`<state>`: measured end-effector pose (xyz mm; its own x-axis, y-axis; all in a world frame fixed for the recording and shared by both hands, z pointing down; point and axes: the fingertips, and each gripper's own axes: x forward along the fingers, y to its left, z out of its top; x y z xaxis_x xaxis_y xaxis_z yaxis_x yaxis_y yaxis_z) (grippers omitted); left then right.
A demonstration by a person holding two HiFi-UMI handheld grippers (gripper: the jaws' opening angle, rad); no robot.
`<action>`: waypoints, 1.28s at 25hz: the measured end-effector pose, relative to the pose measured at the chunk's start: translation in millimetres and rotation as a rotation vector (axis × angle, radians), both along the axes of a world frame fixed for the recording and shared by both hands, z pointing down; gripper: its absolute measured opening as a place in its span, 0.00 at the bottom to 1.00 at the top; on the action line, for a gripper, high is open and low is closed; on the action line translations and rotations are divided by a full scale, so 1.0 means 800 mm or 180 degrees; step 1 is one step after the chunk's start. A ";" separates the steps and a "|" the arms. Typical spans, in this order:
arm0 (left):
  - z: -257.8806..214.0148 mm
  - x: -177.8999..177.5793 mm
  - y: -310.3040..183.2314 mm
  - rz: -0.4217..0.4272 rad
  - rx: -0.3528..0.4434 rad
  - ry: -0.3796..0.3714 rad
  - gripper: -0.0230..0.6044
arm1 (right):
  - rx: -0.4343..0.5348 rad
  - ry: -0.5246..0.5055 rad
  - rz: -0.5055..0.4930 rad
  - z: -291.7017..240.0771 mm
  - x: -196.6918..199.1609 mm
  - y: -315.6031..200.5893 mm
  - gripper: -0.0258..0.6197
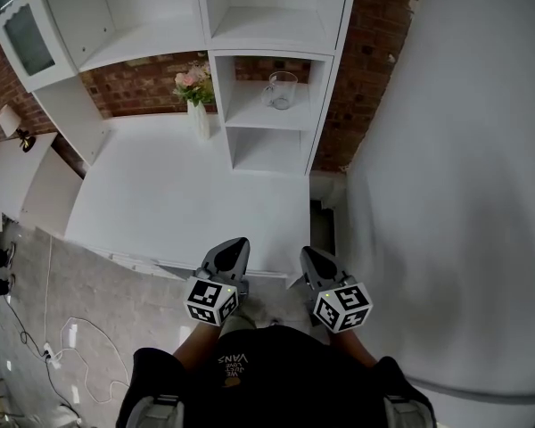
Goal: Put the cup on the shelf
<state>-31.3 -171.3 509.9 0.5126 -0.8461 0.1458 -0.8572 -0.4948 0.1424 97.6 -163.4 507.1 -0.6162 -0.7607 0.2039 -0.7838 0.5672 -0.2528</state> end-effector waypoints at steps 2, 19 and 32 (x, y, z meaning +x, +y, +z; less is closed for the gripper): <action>0.004 0.000 0.008 0.0001 -0.0012 -0.0004 0.05 | -0.0018 0.0013 -0.0009 0.004 0.001 0.002 0.04; 0.016 -0.007 0.048 -0.0070 -0.0096 0.0049 0.05 | -0.0240 0.0192 -0.0069 0.048 0.001 0.023 0.04; 0.024 -0.005 0.056 -0.0079 -0.0193 0.0067 0.05 | -0.0292 0.0271 -0.0059 0.059 0.004 0.026 0.04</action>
